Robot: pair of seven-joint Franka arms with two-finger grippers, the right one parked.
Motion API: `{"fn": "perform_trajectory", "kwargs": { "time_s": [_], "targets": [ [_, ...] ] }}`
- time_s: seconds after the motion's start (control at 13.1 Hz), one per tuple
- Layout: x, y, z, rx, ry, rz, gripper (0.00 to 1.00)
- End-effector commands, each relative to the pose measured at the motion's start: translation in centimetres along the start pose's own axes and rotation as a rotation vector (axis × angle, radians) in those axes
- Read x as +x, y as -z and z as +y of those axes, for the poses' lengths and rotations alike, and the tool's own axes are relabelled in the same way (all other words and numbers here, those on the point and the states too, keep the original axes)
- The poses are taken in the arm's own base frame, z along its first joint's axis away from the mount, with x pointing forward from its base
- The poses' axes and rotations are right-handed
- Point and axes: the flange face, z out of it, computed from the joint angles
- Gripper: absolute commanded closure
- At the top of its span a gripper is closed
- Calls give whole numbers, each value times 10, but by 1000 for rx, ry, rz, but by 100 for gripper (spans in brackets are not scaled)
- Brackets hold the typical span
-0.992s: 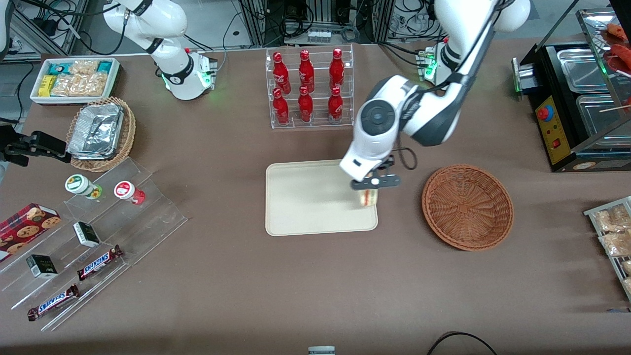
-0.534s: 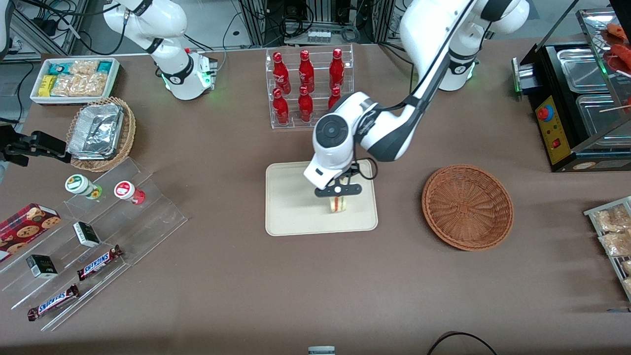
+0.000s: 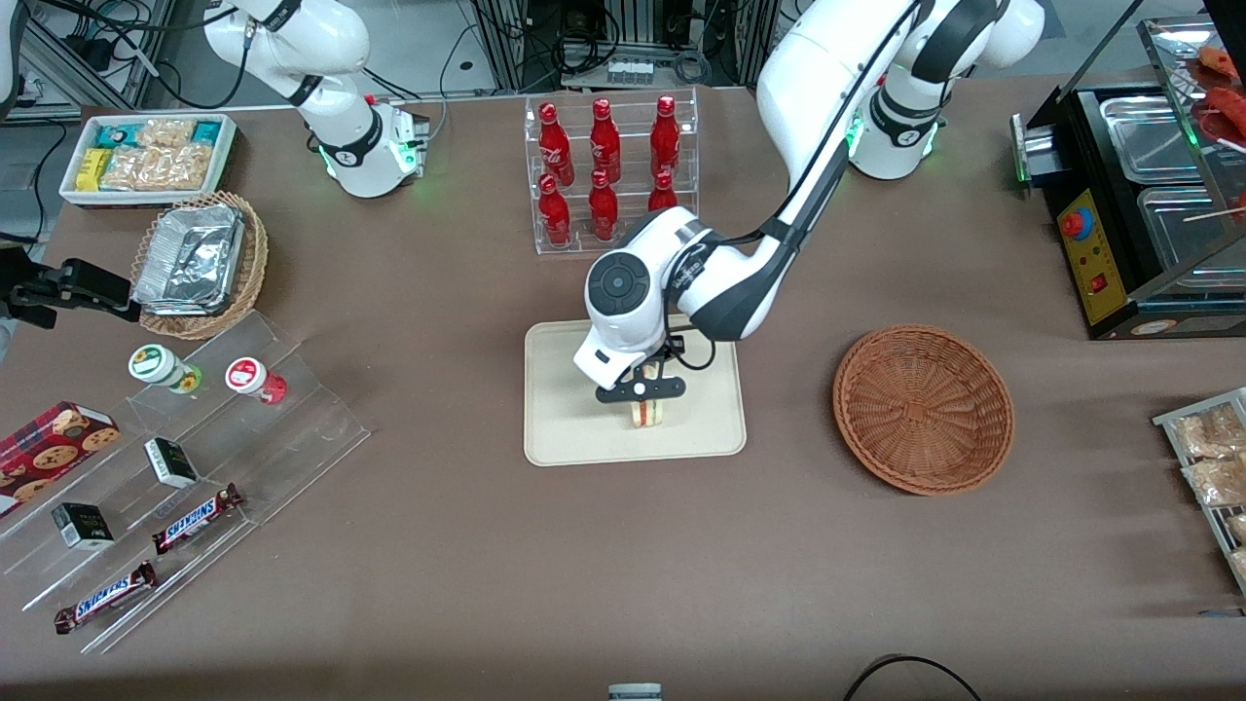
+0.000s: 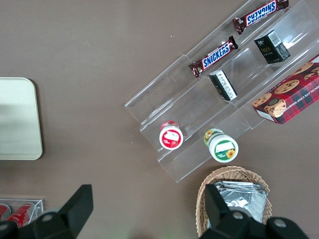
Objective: Place sandwich from basket to tray
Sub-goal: 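Lower the sandwich onto the tray and open the left gripper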
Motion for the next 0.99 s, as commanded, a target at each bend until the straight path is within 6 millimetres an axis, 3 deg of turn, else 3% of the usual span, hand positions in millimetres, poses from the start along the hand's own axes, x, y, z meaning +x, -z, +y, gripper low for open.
{"fn": "perform_trajectory", "kwargs": {
  "time_s": [0.0, 0.61, 0.69, 0.76, 0.92],
  "targets": [
    [-2, -10, 14, 43, 10, 28, 100],
    [3, -27, 21, 49, 77, 26, 100],
    [-2, -27, 26, 47, 76, 29, 47],
    [-3, -26, 27, 45, 74, 31, 0],
    [-3, -17, 27, 37, 74, 38, 0]
  ]
}}
